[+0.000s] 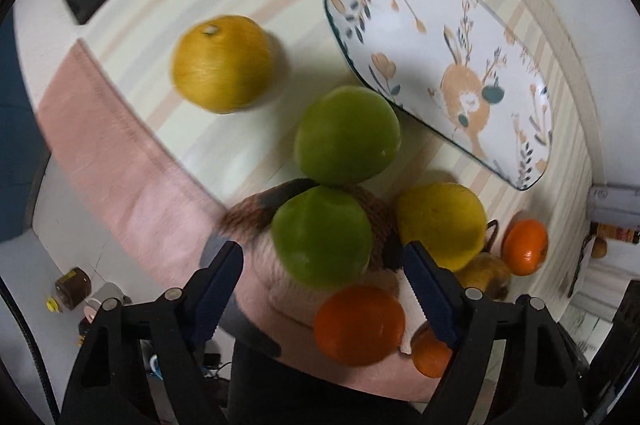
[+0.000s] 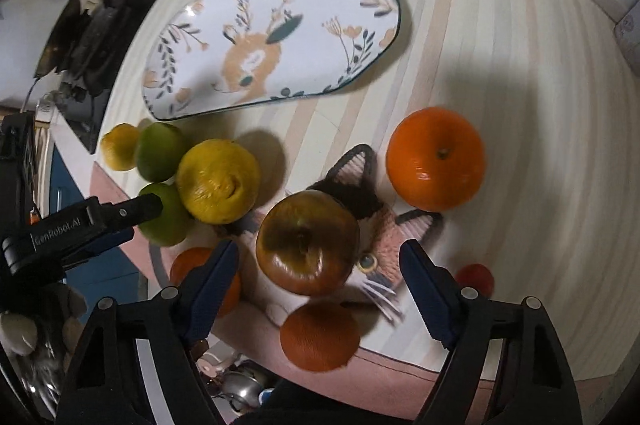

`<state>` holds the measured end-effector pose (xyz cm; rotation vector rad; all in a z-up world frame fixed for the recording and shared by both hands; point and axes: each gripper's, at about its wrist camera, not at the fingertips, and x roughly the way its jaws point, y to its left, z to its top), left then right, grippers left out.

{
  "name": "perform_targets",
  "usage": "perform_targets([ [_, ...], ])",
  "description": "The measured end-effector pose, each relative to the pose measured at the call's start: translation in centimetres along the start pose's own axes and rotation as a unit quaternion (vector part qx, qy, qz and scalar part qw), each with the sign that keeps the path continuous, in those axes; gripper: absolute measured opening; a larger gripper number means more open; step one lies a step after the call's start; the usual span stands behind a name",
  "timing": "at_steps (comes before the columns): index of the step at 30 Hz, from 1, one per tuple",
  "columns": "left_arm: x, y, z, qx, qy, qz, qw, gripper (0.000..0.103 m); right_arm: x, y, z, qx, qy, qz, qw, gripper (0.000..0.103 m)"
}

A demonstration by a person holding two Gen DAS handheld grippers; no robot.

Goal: Organize fruits
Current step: 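Grasp a green apple with the left tool while the right tool grasps the brown apple, then carry both apples onto the white oval plate and open both tools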

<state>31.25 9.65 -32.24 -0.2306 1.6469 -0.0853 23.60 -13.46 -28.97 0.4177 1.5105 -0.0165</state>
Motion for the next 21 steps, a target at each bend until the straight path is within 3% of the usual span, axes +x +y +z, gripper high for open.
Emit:
perform_targets([
  [3, 1.2, -0.7, 0.3, 0.017, 0.006, 0.002, 0.9998, 0.077, 1.4, 0.4, 0.4, 0.002, 0.013, -0.003, 1.000, 0.083],
  [4, 1.6, -1.0, 0.3, 0.022, 0.008, 0.005, 0.9997, 0.063, 1.7, 0.6, 0.5, 0.002, 0.016, -0.001, 1.000, 0.080],
  [5, 2.0, -1.2, 0.3, 0.026, 0.010, 0.014, 0.9995, 0.056, 2.1, 0.7, 0.7, 0.000, 0.019, 0.000, 1.000, 0.075],
  [6, 2.2, -1.3, 0.2, 0.031, 0.008, 0.019, 0.9993, 0.056, 2.5, 1.0, 1.0, -0.002, 0.023, -0.002, 1.000, 0.068],
  [7, 2.3, -1.5, 0.0, 0.035, 0.005, 0.018, 0.9992, 0.056, 2.8, 1.2, 1.1, -0.005, 0.025, -0.003, 1.000, 0.068],
  [16, 1.6, -1.9, -1.4, 0.082, -0.017, 0.048, 0.9953, 0.056, 3.6, 2.4, 1.7, -0.031, 0.036, -0.020, 0.999, 0.068],
  [21, 1.8, -2.6, -1.4, 0.082, -0.020, 0.053, 0.9950, 0.056, 3.9, 2.6, 1.9, -0.043, 0.041, -0.019, 0.998, 0.069],
])
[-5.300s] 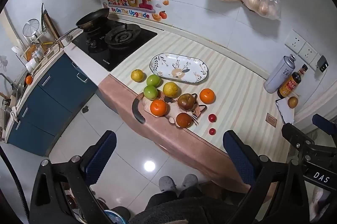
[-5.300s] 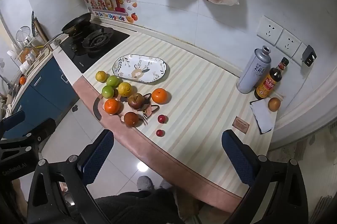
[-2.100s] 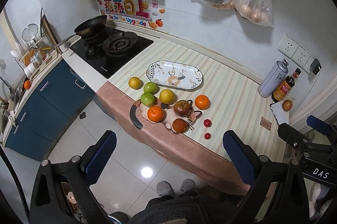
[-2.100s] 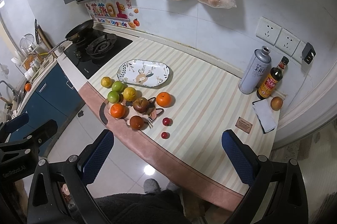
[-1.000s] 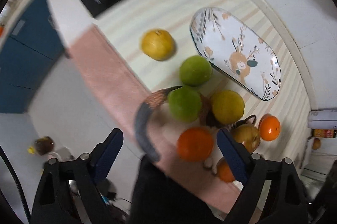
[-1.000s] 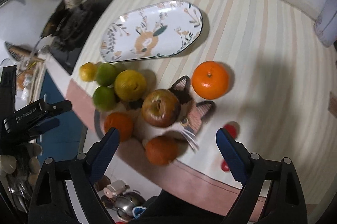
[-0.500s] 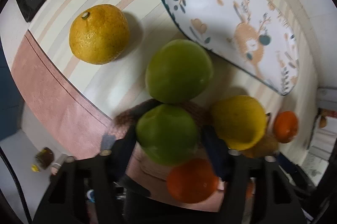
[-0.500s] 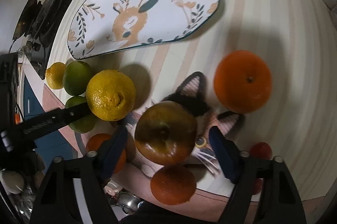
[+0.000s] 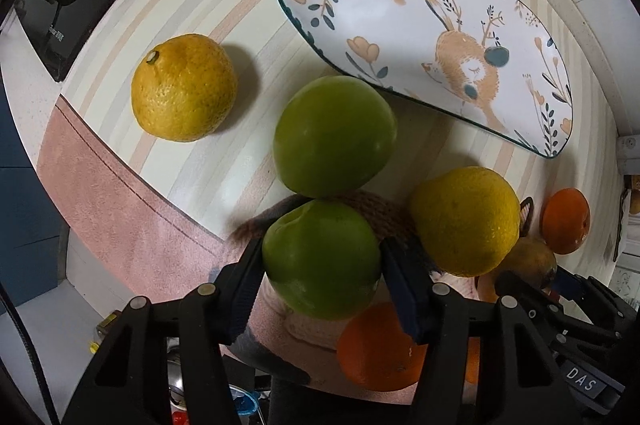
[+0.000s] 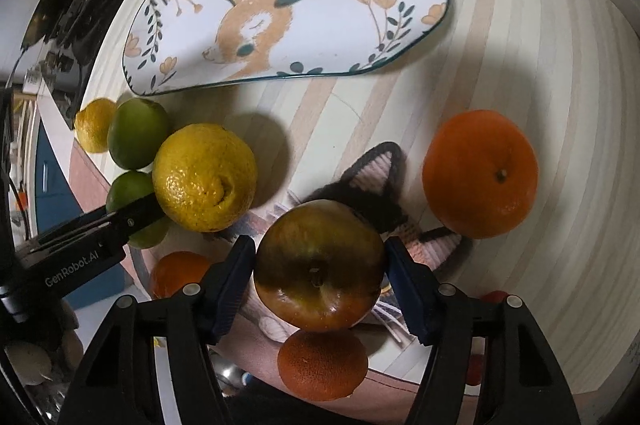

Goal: Organize fruits
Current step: 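Carry both apples onto the white oval plate and open both tools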

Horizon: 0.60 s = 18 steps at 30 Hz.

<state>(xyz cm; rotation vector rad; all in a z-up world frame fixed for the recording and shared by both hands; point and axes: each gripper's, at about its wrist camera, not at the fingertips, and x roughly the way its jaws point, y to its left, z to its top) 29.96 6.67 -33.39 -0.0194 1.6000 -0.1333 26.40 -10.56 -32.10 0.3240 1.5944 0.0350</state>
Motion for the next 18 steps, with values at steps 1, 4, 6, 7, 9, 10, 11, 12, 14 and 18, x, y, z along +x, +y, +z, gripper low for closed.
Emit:
perform_targets([
  [1, 0.1, 0.0, 0.0, -0.001, 0.000, 0.000, 1.0000, 0.056, 0.0, 0.1, 0.0, -0.004, -0.001, -0.001, 1.000, 0.068],
  [4, -0.7, 0.6, 0.1, 0.001, -0.006, 0.009, 0.9999, 0.055, 0.2, 0.6, -0.2, -0.010, -0.005, -0.001, 1.000, 0.068],
  [6, -1.5, 0.8, 0.2, 0.000, -0.010, 0.009, 0.9999, 0.055, -0.1, 0.8, -0.4, -0.015, -0.009, -0.005, 1.000, 0.067],
  [7, -2.3, 0.8, 0.0, 0.000, -0.014, 0.004, 0.9999, 0.055, -0.5, 0.8, -0.5, -0.017, -0.012, -0.003, 1.000, 0.067],
  [9, -4.2, 0.6, -0.2, 0.001, -0.025, -0.005, 0.9997, 0.055, -2.0, 0.6, -0.5, -0.015, -0.021, 0.010, 1.000, 0.067],
  [10, -5.5, 0.4, -0.3, 0.005, -0.033, -0.010, 0.9994, 0.055, -2.8, 0.6, -0.3, -0.015, -0.026, 0.016, 0.999, 0.067],
  [11, -6.9, 0.1, -0.2, 0.010, -0.043, -0.018, 0.9989, 0.055, -4.0, 0.7, 0.0, -0.017, -0.037, 0.022, 0.999, 0.067],
  [12, -7.8, -0.1, 0.0, 0.013, -0.051, -0.024, 0.9983, 0.055, -4.9, 0.7, 0.5, -0.019, -0.047, 0.024, 0.998, 0.067],
  [14, -10.2, -0.6, 1.1, 0.026, -0.068, -0.038, 0.9966, 0.055, -6.5, 1.0, 1.9, -0.025, -0.065, 0.027, 0.997, 0.067],
  [18, -12.3, -2.0, 5.7, 0.048, -0.090, -0.047, 0.9937, 0.056, -7.5, 1.2, 6.6, -0.027, -0.091, 0.011, 0.995, 0.067],
])
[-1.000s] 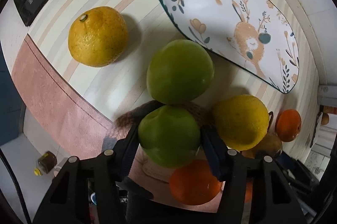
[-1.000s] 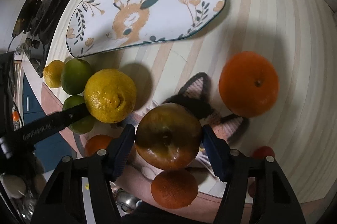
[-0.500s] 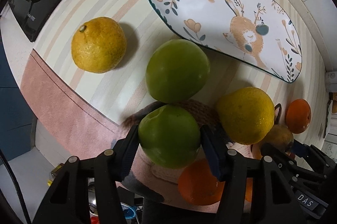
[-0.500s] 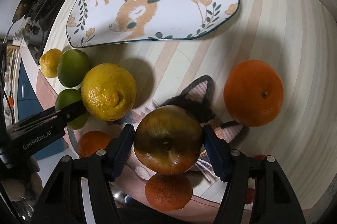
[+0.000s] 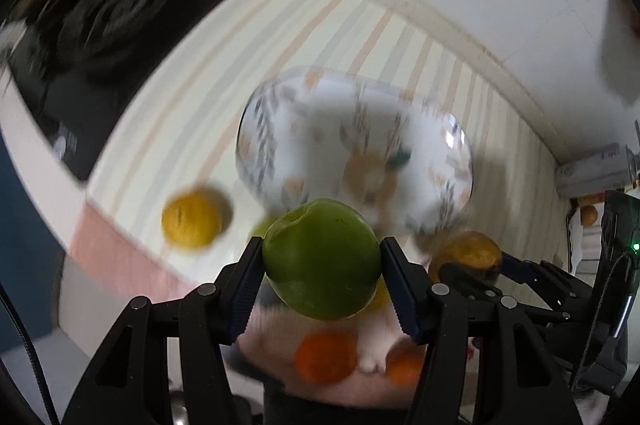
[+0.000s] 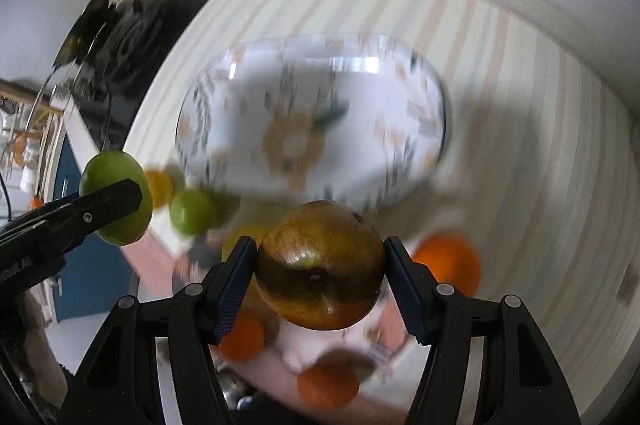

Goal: Organize fruits
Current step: 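Carry both apples onto the white oval plate and open both tools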

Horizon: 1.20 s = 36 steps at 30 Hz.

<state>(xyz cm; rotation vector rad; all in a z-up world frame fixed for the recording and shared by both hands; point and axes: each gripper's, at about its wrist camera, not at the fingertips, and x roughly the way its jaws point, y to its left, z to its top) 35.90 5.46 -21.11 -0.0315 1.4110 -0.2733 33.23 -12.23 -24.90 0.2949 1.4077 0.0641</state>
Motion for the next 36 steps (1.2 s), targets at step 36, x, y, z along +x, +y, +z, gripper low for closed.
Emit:
perform_targets([
  [36, 8.1, 2.5, 10.3, -0.023, 0.069, 0.029, 0.9969, 0.090, 3.9, -2.8, 10.1, 0.011, 0.051, -0.036, 0.998, 0.093],
])
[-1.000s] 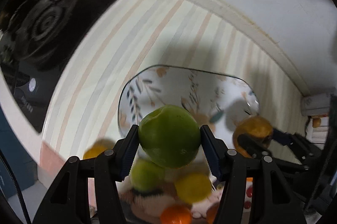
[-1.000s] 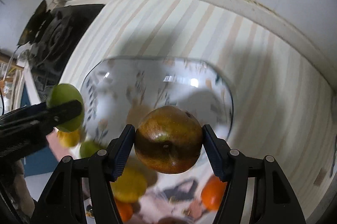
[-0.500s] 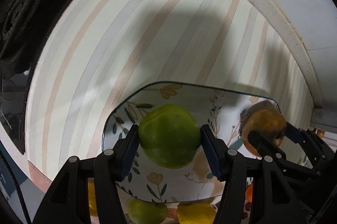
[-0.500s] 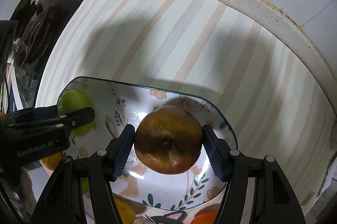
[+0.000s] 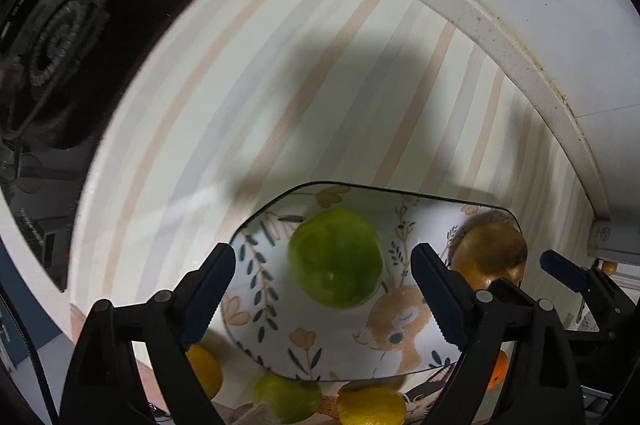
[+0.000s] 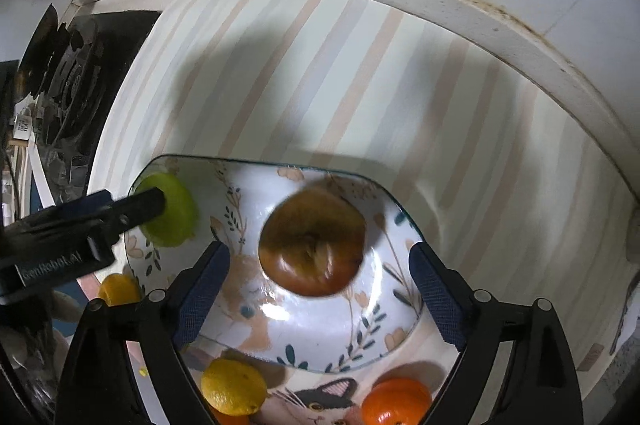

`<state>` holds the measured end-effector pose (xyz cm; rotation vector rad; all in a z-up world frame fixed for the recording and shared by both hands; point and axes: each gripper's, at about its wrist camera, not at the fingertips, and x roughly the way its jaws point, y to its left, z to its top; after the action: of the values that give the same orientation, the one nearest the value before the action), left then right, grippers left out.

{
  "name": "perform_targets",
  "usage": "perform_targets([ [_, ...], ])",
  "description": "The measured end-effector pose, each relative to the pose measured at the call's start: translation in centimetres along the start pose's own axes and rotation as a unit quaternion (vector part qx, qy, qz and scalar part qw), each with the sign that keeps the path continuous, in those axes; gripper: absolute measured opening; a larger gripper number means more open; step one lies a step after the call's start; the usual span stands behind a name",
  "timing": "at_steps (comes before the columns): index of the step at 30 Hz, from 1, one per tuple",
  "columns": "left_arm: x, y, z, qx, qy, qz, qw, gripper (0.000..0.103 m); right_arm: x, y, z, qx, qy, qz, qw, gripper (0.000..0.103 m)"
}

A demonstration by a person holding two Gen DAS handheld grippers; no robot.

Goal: Organize fruits
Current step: 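Carry both apples onto the white oval plate and open both tools, then move both tools back toward the fruit on the cat mat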

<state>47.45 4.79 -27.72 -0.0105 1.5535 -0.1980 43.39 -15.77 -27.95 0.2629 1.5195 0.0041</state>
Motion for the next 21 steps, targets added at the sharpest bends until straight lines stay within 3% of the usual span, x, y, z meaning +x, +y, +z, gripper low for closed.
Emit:
perform_targets([
  [7, -4.1, 0.2, -3.2, 0.004, -0.055, 0.054, 0.9970, 0.090, -1.9, 0.0, -3.4, 0.004, -0.015, -0.011, 1.000, 0.093],
  [13, -5.8, -1.2, -6.5, 0.007, -0.100, 0.079, 0.9919, 0.090, -4.0, 0.7, -6.4, -0.003, -0.038, -0.018, 0.999, 0.093],
  [21, -9.9, -2.3, -11.1, 0.008, -0.135, 0.068, 0.9885, 0.090, -8.1, 2.0, -10.2, -0.025, -0.078, -0.010, 0.997, 0.093],
])
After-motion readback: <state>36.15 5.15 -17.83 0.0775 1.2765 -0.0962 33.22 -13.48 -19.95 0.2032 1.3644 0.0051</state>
